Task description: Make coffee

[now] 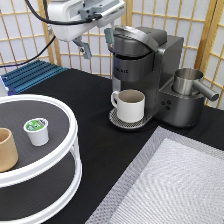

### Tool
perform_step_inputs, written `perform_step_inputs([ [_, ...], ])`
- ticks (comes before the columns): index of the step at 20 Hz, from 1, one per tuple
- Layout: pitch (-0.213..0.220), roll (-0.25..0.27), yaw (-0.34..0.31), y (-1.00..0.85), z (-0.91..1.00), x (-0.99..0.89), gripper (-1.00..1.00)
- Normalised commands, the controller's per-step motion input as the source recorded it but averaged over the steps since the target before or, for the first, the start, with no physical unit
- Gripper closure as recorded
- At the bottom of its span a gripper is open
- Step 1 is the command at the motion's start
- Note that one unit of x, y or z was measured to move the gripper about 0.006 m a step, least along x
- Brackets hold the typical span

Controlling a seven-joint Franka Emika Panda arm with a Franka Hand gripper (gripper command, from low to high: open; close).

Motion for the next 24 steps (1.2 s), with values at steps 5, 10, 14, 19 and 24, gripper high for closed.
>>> perform_step_inputs([
  [5,0.169,0.008,-0.002,0.29,0.51,0.31,-1.00],
  [10,0.197,0.003,0.000,0.38,0.87,0.42,-1.00],
  [14,0.202,-0.009,0.000,0.61,0.78,0.62,-1.00],
  [19,0.186,-0.053,0.000,0.67,0.53,0.87,-1.00],
  [24,0.231,-0.037,0.000,0.72,0.80,0.81,-1.00],
])
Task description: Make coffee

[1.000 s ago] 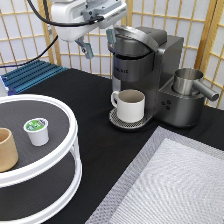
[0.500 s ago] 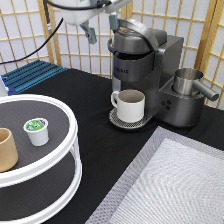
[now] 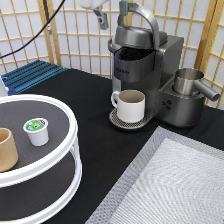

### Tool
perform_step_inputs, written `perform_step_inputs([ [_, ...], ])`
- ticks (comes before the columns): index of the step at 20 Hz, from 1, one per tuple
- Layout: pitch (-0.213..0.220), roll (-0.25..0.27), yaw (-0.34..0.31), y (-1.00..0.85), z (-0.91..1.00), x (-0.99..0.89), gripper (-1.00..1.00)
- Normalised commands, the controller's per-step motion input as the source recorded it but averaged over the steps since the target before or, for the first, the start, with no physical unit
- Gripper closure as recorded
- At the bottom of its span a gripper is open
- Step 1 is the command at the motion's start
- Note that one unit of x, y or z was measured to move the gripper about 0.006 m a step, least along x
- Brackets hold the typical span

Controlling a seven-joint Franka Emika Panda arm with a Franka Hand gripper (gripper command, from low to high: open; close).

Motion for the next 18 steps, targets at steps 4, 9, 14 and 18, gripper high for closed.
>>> perform_step_inputs([
  [4,0.232,-0.066,0.000,0.70,0.62,0.69,-1.00],
  [9,0.179,-0.105,0.000,0.69,0.22,0.61,-1.00],
  [14,0.158,-0.102,0.000,0.55,0.25,0.55,-1.00],
  [18,0.155,-0.081,0.000,0.33,0.38,0.44,-1.00],
])
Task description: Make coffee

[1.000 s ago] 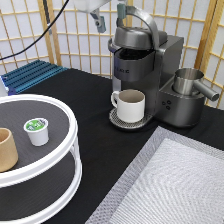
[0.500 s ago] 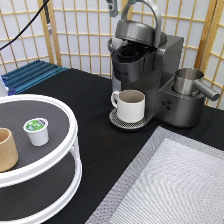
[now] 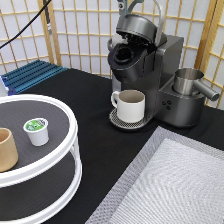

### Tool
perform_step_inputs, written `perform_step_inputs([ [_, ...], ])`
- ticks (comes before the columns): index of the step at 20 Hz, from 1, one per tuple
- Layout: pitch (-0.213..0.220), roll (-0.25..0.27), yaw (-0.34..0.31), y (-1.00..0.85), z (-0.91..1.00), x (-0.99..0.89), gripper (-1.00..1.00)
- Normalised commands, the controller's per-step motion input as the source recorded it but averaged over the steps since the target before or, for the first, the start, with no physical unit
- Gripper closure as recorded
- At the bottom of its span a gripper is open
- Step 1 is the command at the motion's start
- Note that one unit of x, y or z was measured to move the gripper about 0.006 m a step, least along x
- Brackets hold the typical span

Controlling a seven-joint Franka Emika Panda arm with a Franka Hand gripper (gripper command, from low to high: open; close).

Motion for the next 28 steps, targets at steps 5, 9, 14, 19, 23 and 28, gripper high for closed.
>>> perform_step_inputs([
  [5,0.107,-0.110,0.000,0.24,0.22,0.32,-1.00],
  [9,0.092,-0.196,-0.029,0.19,0.40,0.21,-1.00],
  [14,0.082,-0.050,-0.044,-0.65,0.71,-0.07,-1.00],
  [19,0.000,0.023,-0.002,-1.00,0.35,-0.12,-1.00],
  [23,0.000,0.013,0.000,-1.00,0.09,-0.09,-1.00],
  [28,0.000,0.000,-0.026,-0.99,0.00,-0.11,-1.00],
])
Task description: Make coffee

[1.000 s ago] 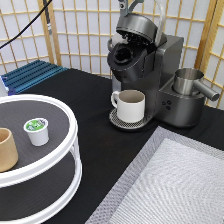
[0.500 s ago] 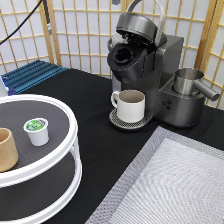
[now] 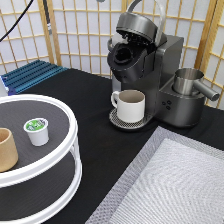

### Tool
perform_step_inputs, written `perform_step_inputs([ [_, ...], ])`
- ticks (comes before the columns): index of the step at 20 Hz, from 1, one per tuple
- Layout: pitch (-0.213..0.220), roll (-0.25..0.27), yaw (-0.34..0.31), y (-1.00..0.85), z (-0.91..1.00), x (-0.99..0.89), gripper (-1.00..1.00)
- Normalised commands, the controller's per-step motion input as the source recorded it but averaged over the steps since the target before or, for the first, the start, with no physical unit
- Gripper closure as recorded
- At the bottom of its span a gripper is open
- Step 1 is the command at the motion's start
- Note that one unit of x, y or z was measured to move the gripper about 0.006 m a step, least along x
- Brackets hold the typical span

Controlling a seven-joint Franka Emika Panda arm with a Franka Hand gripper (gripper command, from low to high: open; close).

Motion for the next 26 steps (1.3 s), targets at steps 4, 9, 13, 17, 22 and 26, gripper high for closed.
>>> perform_step_inputs([
  [4,0.000,0.000,-0.080,-0.87,-0.07,-0.06,-1.00],
  [9,0.000,0.000,-0.135,-0.72,-0.18,-0.09,-1.00],
  [13,-0.035,-0.031,-0.190,-0.52,-0.44,-0.29,-1.00],
  [17,-0.101,-0.097,-0.218,-0.38,-0.60,-0.39,-1.00],
  [22,-0.142,-0.108,-0.233,-0.36,-0.64,-0.29,-1.00],
  [26,-0.176,-0.082,-0.252,-0.33,-0.56,-0.18,-1.00],
])
